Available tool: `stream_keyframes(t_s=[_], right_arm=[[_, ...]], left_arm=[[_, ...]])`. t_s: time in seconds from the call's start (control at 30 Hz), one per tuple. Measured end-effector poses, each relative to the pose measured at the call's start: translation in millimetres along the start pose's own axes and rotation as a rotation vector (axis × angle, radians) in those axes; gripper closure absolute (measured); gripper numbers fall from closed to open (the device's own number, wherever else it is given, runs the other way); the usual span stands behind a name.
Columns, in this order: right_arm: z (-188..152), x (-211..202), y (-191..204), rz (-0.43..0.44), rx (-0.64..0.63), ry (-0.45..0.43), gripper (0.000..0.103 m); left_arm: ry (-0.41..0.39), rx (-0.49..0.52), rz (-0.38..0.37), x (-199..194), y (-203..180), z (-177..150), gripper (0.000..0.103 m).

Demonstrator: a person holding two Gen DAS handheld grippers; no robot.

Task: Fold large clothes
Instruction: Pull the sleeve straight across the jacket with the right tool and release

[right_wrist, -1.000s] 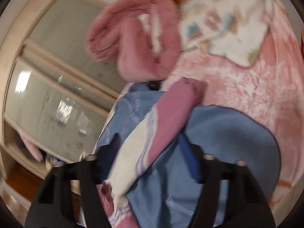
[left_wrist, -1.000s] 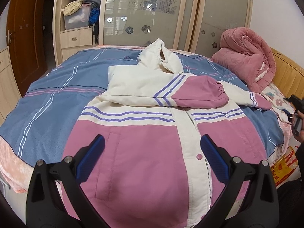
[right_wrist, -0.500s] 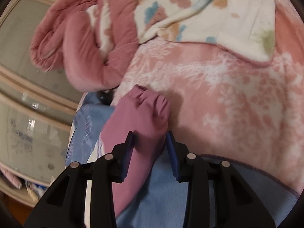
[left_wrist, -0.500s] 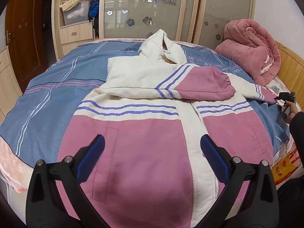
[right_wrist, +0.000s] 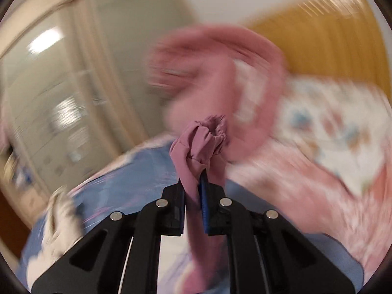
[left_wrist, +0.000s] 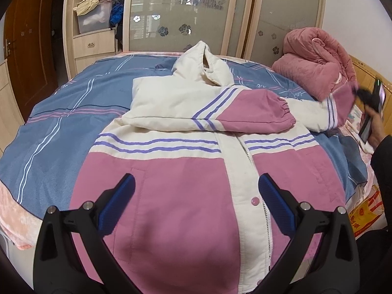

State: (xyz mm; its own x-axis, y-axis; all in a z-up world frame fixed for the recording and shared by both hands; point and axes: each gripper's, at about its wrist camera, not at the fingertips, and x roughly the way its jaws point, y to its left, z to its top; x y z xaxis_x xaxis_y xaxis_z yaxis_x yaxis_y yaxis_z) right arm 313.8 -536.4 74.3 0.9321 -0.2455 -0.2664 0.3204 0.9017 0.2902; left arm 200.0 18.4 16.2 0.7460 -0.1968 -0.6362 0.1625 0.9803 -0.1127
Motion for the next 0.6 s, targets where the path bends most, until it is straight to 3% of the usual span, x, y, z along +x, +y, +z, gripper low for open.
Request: stream_keyframes(t_s=[0.1, 0.17, 0.27, 0.37, 0.43, 0.5, 0.57, 0.6], right_arm=[[-10, -33, 110, 0.129, -0.298, -0.074, 0.093], [-30, -47, 169, 0.216, -0.423, -0.069, 0.093], [-84, -53, 250, 0.319, -0.562, 0.016, 0.093], [-139, -48, 290, 0.353, -0.643, 0.095, 0.092], [-180, -33, 307, 0.364, -0.688, 0.211, 0.091], [-219, -14, 312, 0.357, -0.714, 0.351, 0.076], [-237, -14, 310, 0.366, -0.713, 0.397, 0.044], [-238, -22, 308, 0.383, -0.7, 0.386, 0.036]], left_arm=[[-0.013, 0.004, -0.008, -4, -2, 0, 0.002], [-0.02, 0.007, -0.009, -7, -4, 1, 0.002], [-0.025, 0.003, -0.016, -10, -4, 1, 0.002], [-0.048, -0.005, -0.02, -16, -4, 3, 0.002], [-0.057, -0.003, -0.019, -19, -4, 5, 0.002], [-0.062, -0.01, -0.016, -20, -2, 5, 0.002], [-0.059, -0.02, -0.015, -20, 1, 5, 0.002], [-0.056, -0.025, -0.014, -20, 3, 5, 0.002]])
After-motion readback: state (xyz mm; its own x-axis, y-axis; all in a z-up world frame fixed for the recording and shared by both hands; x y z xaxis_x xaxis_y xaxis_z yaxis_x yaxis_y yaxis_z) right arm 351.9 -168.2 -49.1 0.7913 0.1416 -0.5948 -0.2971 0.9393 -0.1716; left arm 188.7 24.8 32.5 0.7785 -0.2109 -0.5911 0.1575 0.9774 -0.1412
